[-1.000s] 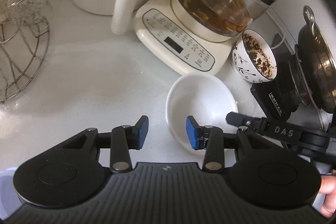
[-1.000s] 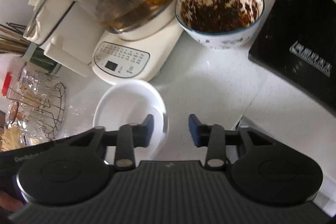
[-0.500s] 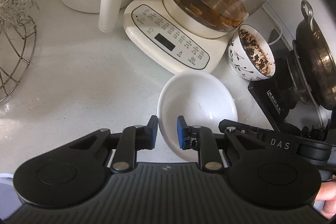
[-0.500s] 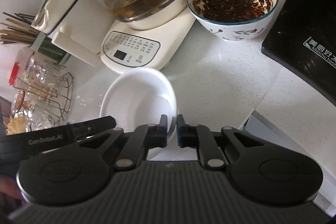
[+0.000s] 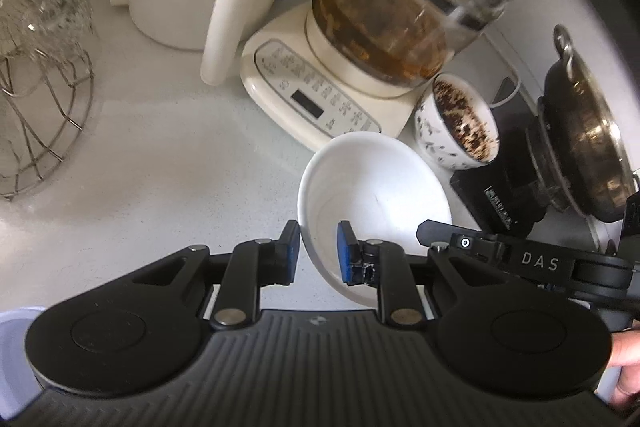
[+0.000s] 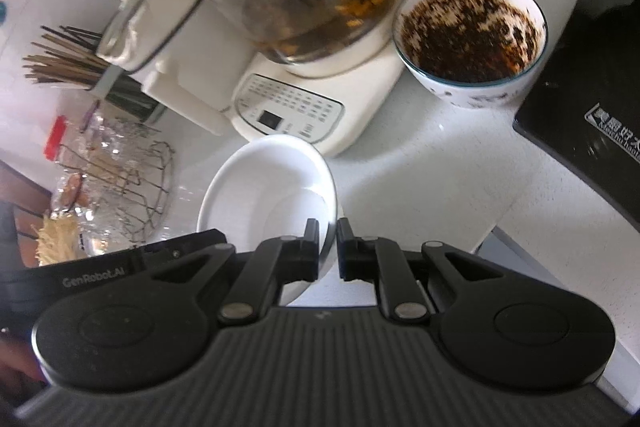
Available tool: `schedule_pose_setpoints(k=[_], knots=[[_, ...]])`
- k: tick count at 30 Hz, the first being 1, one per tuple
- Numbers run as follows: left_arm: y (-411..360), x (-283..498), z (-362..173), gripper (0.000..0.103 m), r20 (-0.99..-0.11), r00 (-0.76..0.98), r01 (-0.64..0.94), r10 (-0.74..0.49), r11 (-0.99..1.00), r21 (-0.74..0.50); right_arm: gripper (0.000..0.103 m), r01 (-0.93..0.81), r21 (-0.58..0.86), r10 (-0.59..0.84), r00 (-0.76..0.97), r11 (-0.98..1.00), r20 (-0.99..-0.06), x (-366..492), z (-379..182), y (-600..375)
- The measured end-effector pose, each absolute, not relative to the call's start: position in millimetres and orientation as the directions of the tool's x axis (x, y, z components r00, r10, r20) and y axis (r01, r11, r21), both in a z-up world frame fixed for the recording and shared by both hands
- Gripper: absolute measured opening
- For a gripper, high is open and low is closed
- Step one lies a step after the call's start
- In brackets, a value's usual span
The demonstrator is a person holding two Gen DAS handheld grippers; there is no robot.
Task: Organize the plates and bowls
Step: 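Lift the white bowl with both grippers and carry it over the plastic bowls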
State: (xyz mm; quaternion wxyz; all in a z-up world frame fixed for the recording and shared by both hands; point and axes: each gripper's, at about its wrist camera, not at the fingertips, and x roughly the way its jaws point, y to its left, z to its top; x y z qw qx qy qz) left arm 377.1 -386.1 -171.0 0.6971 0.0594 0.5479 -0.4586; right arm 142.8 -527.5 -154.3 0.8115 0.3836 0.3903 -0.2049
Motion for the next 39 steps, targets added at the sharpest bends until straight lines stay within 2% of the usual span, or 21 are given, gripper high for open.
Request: schedule_pose_setpoints(k=[10, 25, 39], knots=[[-361, 374, -144, 0.023, -0.796, 0.004, 0.697, -0.605, 0.572, -0.431, 0.012, 0.594, 0.437, -0.058, 0.633, 0.675, -0.772, 145, -127, -507], [-291, 372, -115, 0.023, -0.78, 0.058, 0.65, -0.624, 0.616, -0.445, 0.012, 0.542, 0.478, -0.012, 0.67, 0.692, -0.743, 150, -106, -460], [-211, 371, -90, 0.024, -0.766, 0.17, 0.597, -0.62, 0.683, -0.421, 0.012, 0.444, 0.531, 0.101, 0.691, 0.722, -0.716, 170, -98, -407]])
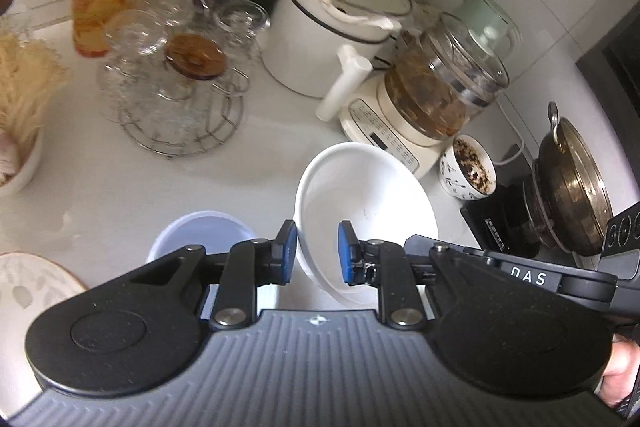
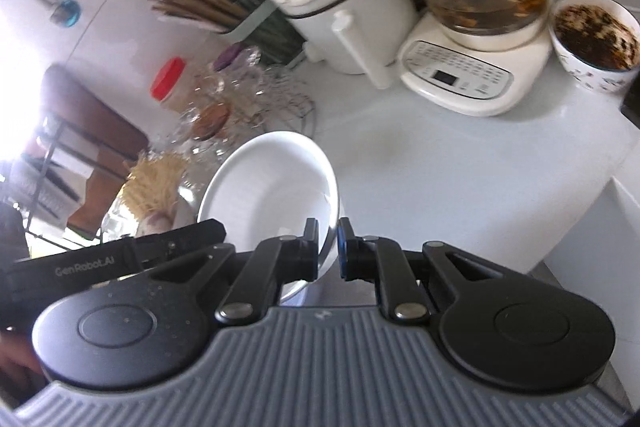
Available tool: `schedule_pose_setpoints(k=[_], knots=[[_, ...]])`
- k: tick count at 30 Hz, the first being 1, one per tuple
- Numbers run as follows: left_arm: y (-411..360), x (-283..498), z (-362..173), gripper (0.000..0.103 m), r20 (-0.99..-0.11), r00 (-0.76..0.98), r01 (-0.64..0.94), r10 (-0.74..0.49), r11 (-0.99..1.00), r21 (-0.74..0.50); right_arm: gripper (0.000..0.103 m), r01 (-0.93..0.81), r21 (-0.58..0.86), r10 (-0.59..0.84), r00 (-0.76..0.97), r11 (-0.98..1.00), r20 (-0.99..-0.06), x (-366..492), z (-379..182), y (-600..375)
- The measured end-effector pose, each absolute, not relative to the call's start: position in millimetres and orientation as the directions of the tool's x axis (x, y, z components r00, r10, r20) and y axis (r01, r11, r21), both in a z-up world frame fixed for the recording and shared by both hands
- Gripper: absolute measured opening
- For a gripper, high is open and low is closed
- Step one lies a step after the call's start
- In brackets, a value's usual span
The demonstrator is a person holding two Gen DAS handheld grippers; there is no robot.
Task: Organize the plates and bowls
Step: 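Lift the white bowl with both grippers and carry it over the plastic bowls, then lower the white bowl into the nested plastic bowls with both grippers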
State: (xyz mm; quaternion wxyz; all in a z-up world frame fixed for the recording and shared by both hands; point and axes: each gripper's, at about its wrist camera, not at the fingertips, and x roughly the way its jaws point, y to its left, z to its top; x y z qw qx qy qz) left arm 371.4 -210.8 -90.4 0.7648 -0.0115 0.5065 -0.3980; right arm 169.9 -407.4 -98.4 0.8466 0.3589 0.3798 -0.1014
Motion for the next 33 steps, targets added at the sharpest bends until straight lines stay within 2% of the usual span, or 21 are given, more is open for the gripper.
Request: schedule_pose_setpoints(k=[11, 24, 33], knots=[[-159, 371, -99, 0.024, -0.757, 0.241, 0.49, -0.607, 0.749, -0.445, 0.012, 0.364, 0.499, 0.182, 0.635, 0.786, -0.751, 200, -102, -375], [-122, 369, -145, 0.024, -0.804, 0.28, 0.332, -0.525, 0.839, -0.432, 0.014, 0.291, 0.432, 0.251, 0.496, 0.854, -0.831, 236, -135, -345], [-109, 374, -152, 0.024, -0.813, 0.317, 0.269, -0.488, 0.868, -0.417, 0.014, 0.269, 0.429, 0.261, 0.489, 0.862, -0.832, 250, -137, -345]])
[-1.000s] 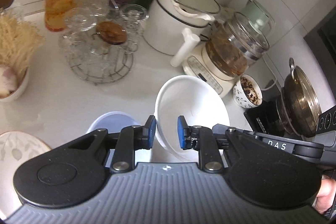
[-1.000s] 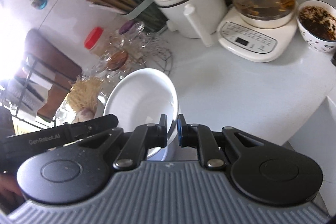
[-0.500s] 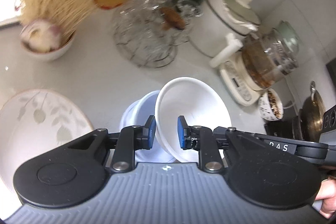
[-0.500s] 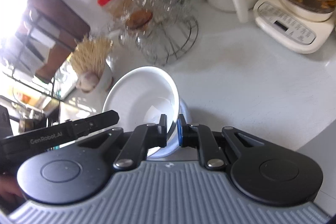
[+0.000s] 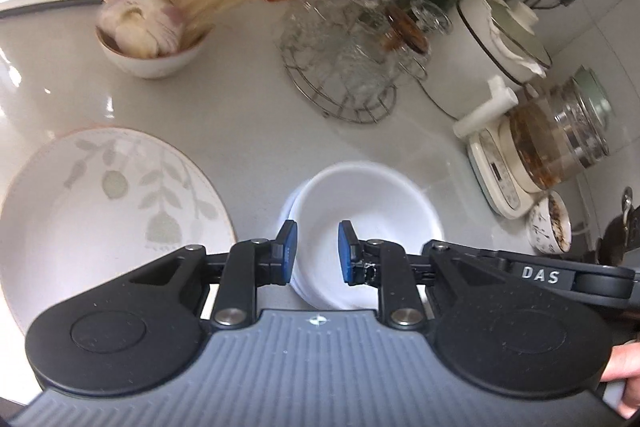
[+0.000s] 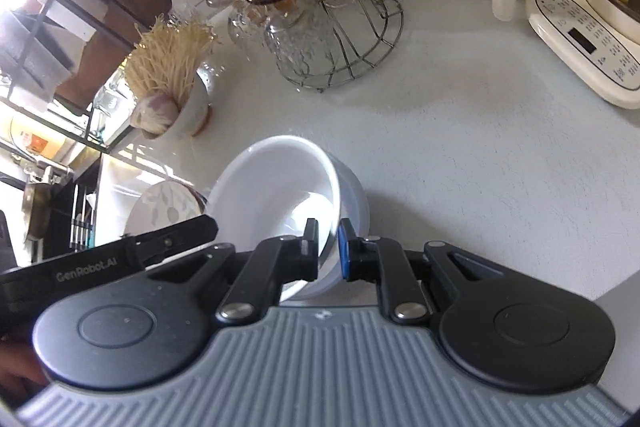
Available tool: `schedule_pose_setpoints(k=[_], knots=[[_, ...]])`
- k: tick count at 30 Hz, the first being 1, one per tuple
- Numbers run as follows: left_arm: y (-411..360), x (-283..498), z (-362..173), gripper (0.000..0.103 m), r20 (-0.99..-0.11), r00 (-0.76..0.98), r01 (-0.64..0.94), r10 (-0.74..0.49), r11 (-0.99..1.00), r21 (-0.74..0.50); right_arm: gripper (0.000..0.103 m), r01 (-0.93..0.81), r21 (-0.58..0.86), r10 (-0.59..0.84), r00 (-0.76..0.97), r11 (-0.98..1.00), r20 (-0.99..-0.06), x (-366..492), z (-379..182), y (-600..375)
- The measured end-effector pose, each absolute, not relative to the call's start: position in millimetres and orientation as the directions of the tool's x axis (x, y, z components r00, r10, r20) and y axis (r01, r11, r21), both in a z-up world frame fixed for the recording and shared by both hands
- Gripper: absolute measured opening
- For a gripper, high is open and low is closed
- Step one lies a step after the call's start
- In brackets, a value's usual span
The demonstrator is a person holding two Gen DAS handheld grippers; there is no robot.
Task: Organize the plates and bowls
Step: 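Lower the white bowl into the nested plastic bowls with both grippers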
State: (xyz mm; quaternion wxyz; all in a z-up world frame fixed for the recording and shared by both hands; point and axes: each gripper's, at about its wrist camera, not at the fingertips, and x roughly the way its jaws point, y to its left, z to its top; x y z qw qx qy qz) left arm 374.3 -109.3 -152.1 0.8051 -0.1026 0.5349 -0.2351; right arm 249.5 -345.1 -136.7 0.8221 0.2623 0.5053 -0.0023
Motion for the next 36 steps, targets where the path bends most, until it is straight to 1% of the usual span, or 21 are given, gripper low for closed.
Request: schedule_pose_setpoints(k=[2, 4, 5, 6, 7, 8, 9, 15, 17, 18, 20, 22, 24, 27, 31, 36], knots=[[-107, 377, -152, 0.025, -0.816, 0.318, 0.254, -0.482, 0.873, -0.417, 0.014, 0.27, 0.421, 0.252, 0.492, 0.866, -0.833, 251, -135, -347], [-107, 379, -153, 0.031, -0.821, 0.318, 0.245, -0.475, 0.877, -0.413, 0.014, 0.267, 0.423, 0.253, 0.496, 0.866, -0.831, 253, -133, -351], [-107, 379, -153, 0.031, -0.822, 0.318, 0.244, -0.471, 0.879, -0.409, 0.014, 0.266, 0.426, 0.256, 0.496, 0.865, -0.83, 255, -133, -353], [-108, 379, -154, 0.031, -0.825, 0.318, 0.246, -0.468, 0.881, -0.404, 0.02, 0.273, 0.428, 0.257, 0.493, 0.862, -0.831, 256, -135, -356], [-110, 379, -154, 0.031, -0.827, 0.318, 0.25, -0.464, 0.882, -0.399, 0.04, 0.28, 0.439, 0.263, 0.495, 0.854, -0.828, 257, -137, -358], [-112, 379, -155, 0.031, -0.828, 0.318, 0.253, -0.461, 0.883, -0.395, 0.052, 0.287, 0.455, 0.272, 0.501, 0.843, -0.821, 257, -139, -361], [-113, 380, -157, 0.031, -0.831, 0.318, 0.25, -0.457, 0.885, -0.392, 0.059, 0.296, 0.467, 0.279, 0.504, 0.833, -0.817, 257, -143, -363], [-118, 380, -167, 0.031, -0.842, 0.315, 0.226, -0.438, 0.896, -0.381, 0.058, 0.327, 0.513, 0.346, 0.451, 0.793, -0.822, 266, -174, -368], [-120, 380, -169, 0.031, -0.846, 0.317, 0.222, -0.429, 0.901, -0.374, 0.055, 0.331, 0.526, 0.366, 0.437, 0.784, -0.821, 271, -185, -368], [-120, 380, -170, 0.031, -0.847, 0.32, 0.219, -0.424, 0.903, -0.37, 0.052, 0.329, 0.524, 0.367, 0.433, 0.786, -0.823, 272, -188, -367], [-120, 381, -172, 0.032, -0.849, 0.32, 0.206, -0.421, 0.905, -0.371, 0.049, 0.328, 0.528, 0.375, 0.426, 0.784, -0.823, 275, -196, -366], [-121, 381, -174, 0.037, -0.849, 0.323, 0.198, -0.418, 0.907, -0.371, 0.042, 0.333, 0.542, 0.396, 0.416, 0.772, -0.819, 276, -204, -366], [-122, 381, -176, 0.039, -0.846, 0.329, 0.193, -0.42, 0.907, -0.375, 0.038, 0.327, 0.552, 0.411, 0.409, 0.767, -0.814, 278, -209, -364], [-126, 380, -180, 0.04, -0.859, 0.325, 0.172, -0.395, 0.918, -0.358, 0.029, 0.317, 0.547, 0.413, 0.401, 0.775, -0.818, 278, -211, -361], [-132, 376, -182, 0.043, -0.866, 0.32, 0.18, -0.384, 0.922, -0.343, 0.026, 0.318, 0.553, 0.417, 0.406, 0.77, -0.813, 276, -212, -363], [-137, 373, -183, 0.043, -0.871, 0.32, 0.189, -0.372, 0.926, -0.326, 0.026, 0.336, 0.569, 0.423, 0.418, 0.75, -0.804, 272, -213, -369]])
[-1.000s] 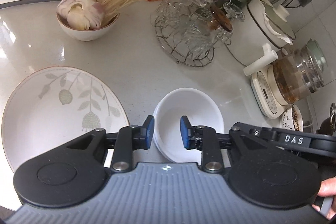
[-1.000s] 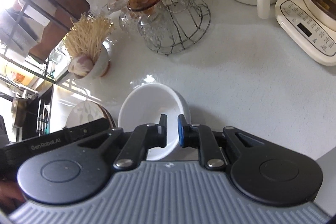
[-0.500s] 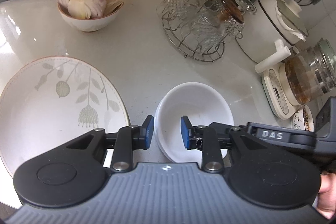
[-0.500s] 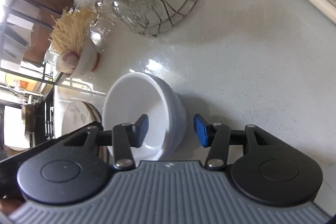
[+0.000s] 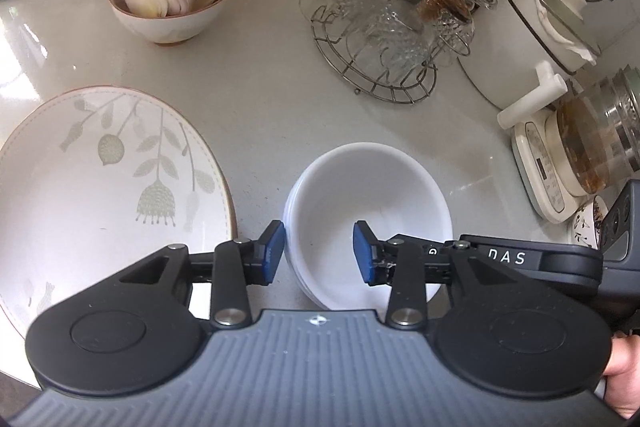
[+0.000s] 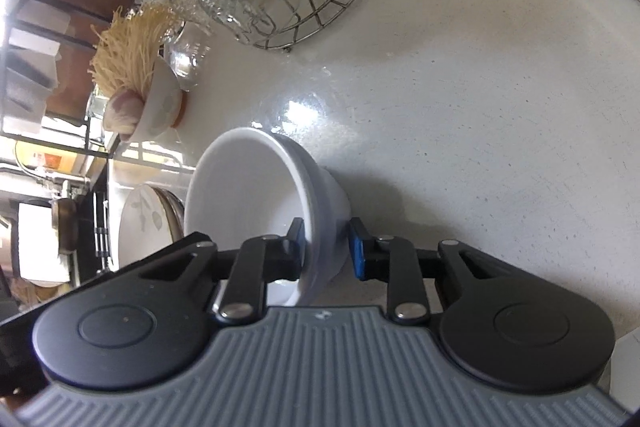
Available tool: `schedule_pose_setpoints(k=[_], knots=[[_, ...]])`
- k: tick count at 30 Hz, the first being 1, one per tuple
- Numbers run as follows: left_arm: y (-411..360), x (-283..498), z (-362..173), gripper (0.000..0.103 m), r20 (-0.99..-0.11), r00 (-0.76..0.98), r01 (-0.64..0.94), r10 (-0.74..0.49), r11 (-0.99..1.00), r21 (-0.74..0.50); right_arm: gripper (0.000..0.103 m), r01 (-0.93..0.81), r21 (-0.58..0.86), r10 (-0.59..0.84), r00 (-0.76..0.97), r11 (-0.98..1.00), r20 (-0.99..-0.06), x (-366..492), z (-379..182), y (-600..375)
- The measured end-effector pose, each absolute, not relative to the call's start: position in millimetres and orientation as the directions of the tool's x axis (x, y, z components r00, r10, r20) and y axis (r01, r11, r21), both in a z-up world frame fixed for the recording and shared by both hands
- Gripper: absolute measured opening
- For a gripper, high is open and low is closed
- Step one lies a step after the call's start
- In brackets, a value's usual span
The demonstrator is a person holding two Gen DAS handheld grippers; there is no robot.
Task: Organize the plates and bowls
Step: 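Lower the white bowl into the nested plastic bowls with both grippers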
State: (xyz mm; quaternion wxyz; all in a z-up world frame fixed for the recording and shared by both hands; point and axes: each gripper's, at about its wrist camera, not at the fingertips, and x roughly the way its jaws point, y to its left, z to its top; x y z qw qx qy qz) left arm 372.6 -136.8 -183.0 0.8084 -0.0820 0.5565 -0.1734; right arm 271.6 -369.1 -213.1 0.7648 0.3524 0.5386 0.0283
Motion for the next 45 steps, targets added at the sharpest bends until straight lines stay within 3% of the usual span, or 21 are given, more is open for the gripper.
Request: schedule_pose_setpoints(k=[10, 33, 45], knots=[[-161, 377, -191, 0.044, -0.889, 0.266, 0.241, -0.374, 0.918, -0.314, 0.022, 0.373, 0.568, 0.398, 0.442, 0.734, -0.804, 257, -211, -390], [-188, 384, -226, 0.044, -0.887, 0.096, 0.285, -0.452, 0.866, -0.41, 0.022, 0.481, 0.56, 0.352, 0.458, 0.674, -0.816, 223, -209, -409], [-184, 387, -231, 0.033, -0.885, 0.062, 0.335, -0.461, 0.845, -0.417, 0.022, 0.513, 0.555, 0.323, 0.474, 0.655, -0.819, 216, -211, -400]])
